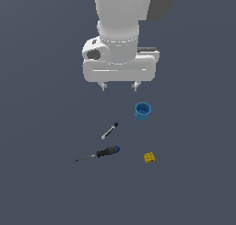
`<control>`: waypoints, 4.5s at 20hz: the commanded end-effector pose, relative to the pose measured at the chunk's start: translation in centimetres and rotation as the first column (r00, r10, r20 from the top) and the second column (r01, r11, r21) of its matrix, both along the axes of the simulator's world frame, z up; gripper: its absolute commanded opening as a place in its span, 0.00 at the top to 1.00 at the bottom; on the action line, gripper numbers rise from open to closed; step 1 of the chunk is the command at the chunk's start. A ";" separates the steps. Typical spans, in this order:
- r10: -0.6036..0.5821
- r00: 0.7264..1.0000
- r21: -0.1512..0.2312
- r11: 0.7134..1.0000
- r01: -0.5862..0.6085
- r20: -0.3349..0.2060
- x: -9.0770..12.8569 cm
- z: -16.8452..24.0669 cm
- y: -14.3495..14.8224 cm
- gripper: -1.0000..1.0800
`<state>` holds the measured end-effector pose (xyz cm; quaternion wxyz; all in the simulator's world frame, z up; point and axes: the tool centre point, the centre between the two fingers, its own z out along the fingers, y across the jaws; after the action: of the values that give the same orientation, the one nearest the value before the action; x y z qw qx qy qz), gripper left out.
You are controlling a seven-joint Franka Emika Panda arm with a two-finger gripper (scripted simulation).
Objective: Pick up a designated object from a clutter of objects.
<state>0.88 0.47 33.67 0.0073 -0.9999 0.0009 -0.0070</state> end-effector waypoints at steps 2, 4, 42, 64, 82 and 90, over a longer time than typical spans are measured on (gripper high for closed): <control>0.001 1.000 0.000 1.000 -0.001 0.001 0.0 0.0 0.0 0.04; 0.010 1.000 -0.003 1.000 -0.010 0.007 0.1 0.3 0.1 0.04; -0.497 0.868 0.004 0.868 0.497 -0.009 0.8 -20.4 -3.1 0.04; -0.661 0.750 -0.015 0.750 0.661 -0.015 -1.5 -28.3 -4.7 0.04; -0.665 0.747 -0.014 0.747 0.665 -0.014 -1.5 -32.7 -4.7 1.00; -0.665 0.747 -0.014 0.747 0.665 -0.014 -1.5 -32.7 -4.7 1.00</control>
<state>-0.65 -4.25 0.99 0.0001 -0.9344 0.3563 0.0001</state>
